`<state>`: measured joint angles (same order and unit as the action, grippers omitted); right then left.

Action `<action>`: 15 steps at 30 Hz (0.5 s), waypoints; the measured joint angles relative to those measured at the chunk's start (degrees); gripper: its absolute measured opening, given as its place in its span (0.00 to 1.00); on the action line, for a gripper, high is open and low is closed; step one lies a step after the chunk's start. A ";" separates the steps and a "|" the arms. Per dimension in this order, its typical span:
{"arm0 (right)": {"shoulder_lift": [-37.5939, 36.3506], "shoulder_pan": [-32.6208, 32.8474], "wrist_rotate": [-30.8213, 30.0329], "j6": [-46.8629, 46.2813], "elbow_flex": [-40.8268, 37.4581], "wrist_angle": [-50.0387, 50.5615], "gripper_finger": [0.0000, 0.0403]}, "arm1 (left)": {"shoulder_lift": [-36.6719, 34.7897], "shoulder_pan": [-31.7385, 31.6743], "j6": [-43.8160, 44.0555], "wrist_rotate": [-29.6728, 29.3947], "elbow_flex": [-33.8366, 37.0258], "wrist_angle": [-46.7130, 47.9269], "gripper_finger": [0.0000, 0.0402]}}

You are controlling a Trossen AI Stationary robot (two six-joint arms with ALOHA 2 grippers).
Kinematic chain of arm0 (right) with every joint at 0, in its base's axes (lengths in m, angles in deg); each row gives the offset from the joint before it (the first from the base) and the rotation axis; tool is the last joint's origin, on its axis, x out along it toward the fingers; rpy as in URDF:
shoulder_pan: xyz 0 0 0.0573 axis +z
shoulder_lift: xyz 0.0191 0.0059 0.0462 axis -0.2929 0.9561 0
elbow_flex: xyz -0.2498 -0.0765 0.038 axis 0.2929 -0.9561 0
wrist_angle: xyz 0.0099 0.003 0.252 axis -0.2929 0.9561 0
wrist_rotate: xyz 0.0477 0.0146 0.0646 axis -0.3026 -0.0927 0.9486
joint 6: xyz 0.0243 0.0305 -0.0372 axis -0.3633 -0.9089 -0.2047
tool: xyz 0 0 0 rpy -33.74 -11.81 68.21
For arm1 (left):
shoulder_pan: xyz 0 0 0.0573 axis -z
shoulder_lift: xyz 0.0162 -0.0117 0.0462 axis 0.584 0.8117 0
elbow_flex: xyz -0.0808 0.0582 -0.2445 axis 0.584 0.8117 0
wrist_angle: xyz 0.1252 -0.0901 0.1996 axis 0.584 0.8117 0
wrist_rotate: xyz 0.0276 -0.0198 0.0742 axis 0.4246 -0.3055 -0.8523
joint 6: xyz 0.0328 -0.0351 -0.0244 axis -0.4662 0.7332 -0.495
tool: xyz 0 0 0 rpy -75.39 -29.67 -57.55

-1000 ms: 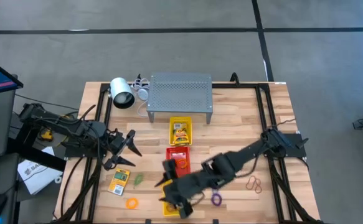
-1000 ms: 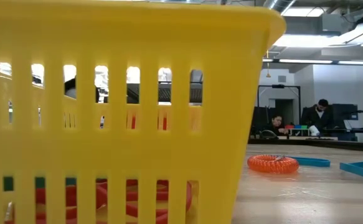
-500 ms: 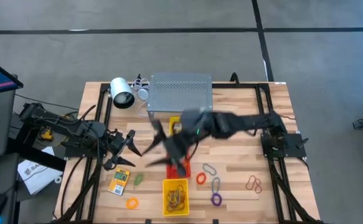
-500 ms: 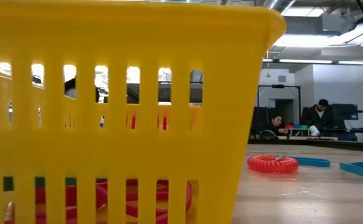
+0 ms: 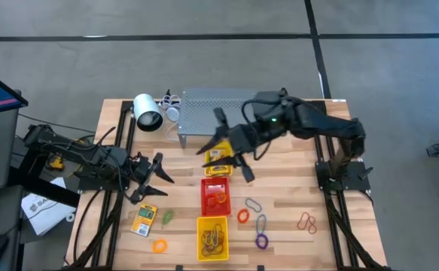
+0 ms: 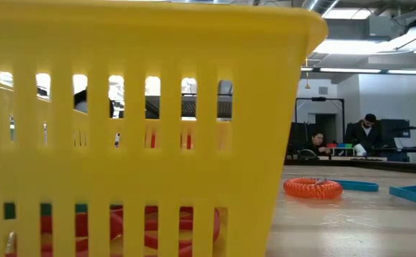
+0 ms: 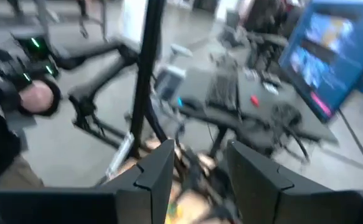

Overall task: Pick & Place Office Desk Supplies
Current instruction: Put the blue rubber band into the bottom yellow bin

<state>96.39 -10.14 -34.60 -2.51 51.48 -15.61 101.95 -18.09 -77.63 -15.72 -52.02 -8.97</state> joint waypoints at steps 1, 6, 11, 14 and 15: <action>-0.70 0.30 -1.36 0.21 0.00 2.13 0.36 | 0.00 0.00 -0.06 -0.68 0.00 -0.20 0.54; -2.33 1.48 -3.16 0.96 0.00 6.48 0.36 | 0.00 0.00 -0.10 -2.61 0.00 -1.04 0.54; -2.39 2.15 -3.13 2.16 0.00 5.54 0.36 | 0.00 0.00 -0.10 -4.24 0.00 -2.67 0.54; -2.30 1.67 -3.15 2.38 -0.02 4.88 0.36 | 0.02 0.00 -0.12 -4.24 0.00 -3.54 0.54; -2.30 1.42 -3.17 2.36 -0.02 3.90 0.36 | 0.00 0.00 -0.12 -4.24 0.00 -3.68 0.54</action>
<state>94.09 -8.72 -37.77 -0.15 51.46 -11.72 101.95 -18.09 -77.75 -19.96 -52.02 -12.66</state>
